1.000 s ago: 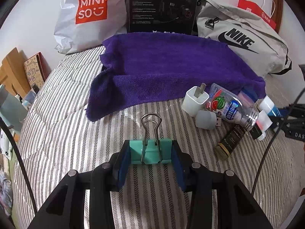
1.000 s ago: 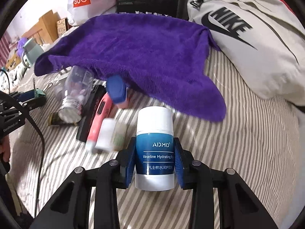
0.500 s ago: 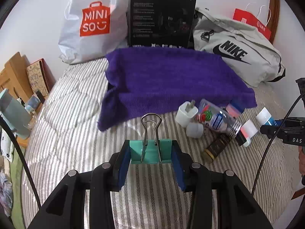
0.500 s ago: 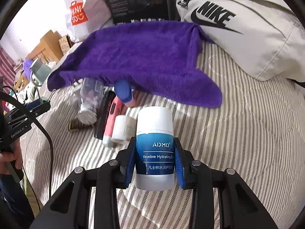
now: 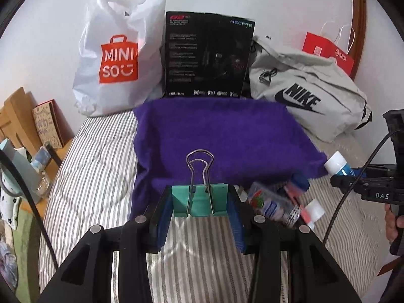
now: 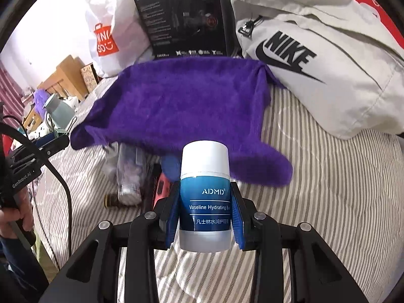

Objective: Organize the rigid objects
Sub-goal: 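Carry the binder clip with the left gripper while the right carries the ADMD stick onto the purple towel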

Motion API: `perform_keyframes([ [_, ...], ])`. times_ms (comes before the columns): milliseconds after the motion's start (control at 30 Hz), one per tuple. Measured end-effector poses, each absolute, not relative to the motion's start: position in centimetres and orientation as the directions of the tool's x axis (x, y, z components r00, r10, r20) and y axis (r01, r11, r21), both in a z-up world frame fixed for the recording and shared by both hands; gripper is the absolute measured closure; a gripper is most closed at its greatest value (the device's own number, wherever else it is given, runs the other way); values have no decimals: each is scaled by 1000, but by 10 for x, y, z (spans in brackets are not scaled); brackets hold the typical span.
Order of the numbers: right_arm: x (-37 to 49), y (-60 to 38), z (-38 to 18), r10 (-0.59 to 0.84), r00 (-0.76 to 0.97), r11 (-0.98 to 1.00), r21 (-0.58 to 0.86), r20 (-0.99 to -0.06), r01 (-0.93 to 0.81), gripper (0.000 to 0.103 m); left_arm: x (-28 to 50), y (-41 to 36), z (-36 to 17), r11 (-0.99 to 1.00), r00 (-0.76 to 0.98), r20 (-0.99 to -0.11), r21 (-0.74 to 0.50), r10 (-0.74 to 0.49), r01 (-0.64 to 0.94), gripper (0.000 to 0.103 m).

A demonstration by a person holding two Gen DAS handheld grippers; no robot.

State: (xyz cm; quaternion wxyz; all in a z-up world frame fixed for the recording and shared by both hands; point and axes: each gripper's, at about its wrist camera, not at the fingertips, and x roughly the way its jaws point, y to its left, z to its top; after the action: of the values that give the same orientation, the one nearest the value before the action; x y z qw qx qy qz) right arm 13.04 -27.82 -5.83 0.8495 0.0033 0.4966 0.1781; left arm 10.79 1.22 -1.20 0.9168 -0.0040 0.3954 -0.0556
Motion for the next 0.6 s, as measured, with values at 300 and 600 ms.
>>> perform_keyframes([
  [300,171,-268,-50,293,474,941,163,-830,-296,67,149,13,-5,989,677,-724,-53,-132,135,64],
  [600,226,-251,-42,300,477,936,158,-826,-315,67,204,11,0,986,671,-727,-51,-144,156,64],
])
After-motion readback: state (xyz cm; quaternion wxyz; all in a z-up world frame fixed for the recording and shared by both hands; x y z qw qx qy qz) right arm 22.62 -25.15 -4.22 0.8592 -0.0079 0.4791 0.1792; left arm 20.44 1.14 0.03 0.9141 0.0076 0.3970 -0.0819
